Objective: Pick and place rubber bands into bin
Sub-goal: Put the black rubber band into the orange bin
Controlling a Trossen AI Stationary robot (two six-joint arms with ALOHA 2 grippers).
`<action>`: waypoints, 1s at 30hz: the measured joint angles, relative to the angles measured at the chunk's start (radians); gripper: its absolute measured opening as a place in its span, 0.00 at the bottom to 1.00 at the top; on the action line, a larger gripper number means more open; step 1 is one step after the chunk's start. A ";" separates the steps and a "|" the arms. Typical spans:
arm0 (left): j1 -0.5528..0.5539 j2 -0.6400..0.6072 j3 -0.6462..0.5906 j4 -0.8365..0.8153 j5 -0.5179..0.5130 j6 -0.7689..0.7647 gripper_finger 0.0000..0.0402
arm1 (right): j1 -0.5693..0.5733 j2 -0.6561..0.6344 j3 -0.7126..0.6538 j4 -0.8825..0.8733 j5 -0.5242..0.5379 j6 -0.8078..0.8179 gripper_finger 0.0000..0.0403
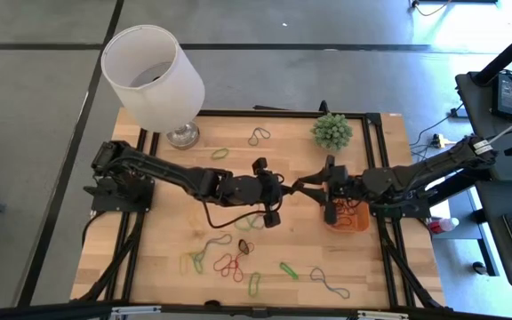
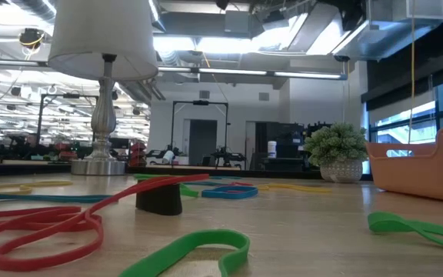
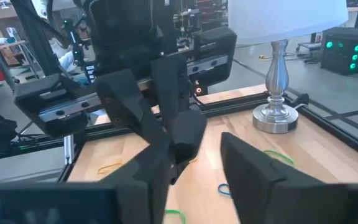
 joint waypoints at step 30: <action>0.001 -0.002 -0.001 -0.020 -0.044 -0.098 0.31 | -0.008 -0.194 0.095 -0.625 0.078 0.215 0.03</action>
